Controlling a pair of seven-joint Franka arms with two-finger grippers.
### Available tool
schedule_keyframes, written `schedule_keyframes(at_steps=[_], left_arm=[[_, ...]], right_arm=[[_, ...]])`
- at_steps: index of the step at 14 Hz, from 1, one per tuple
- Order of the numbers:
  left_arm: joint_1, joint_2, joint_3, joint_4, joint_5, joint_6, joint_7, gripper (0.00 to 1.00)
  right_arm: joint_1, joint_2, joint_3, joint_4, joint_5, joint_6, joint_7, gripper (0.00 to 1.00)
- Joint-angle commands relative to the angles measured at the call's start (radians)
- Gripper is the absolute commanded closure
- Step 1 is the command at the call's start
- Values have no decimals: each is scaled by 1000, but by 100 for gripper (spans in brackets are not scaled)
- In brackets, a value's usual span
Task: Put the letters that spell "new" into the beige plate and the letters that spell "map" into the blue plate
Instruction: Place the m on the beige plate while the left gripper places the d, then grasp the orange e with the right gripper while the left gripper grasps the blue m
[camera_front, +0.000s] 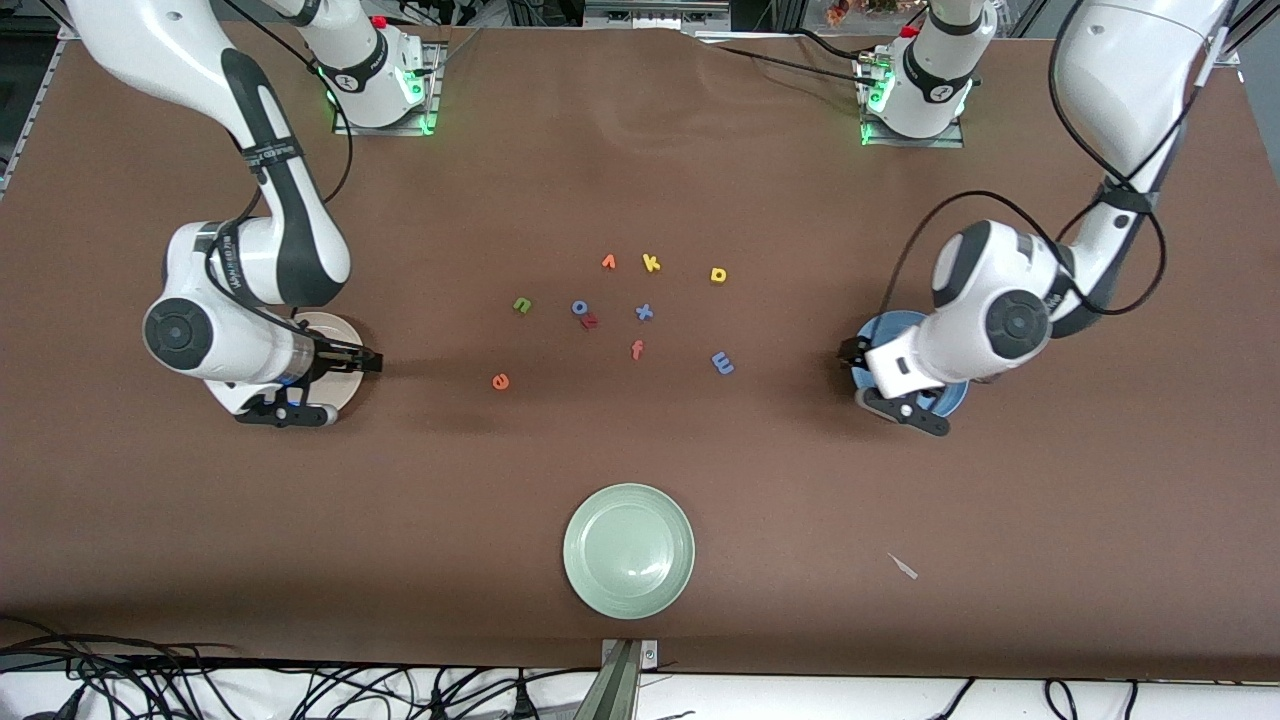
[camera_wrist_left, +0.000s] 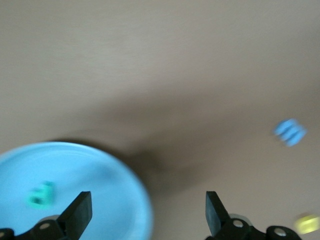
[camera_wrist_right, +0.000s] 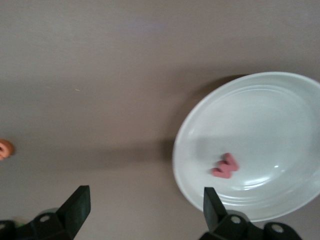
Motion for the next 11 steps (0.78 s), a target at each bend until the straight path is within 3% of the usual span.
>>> schedule_keyframes(at_steps=[1, 5, 11], left_arm=[[-76, 27, 1, 52, -1, -23, -288, 0], [-206, 100, 9, 139, 9, -23, -689, 0], [-223, 154, 29, 157, 8, -70, -743, 2]], right_arm=[[36, 53, 21, 61, 18, -2, 130, 0], [135, 94, 21, 58, 53, 119, 315, 0], [241, 149, 21, 46, 64, 258, 494, 0]])
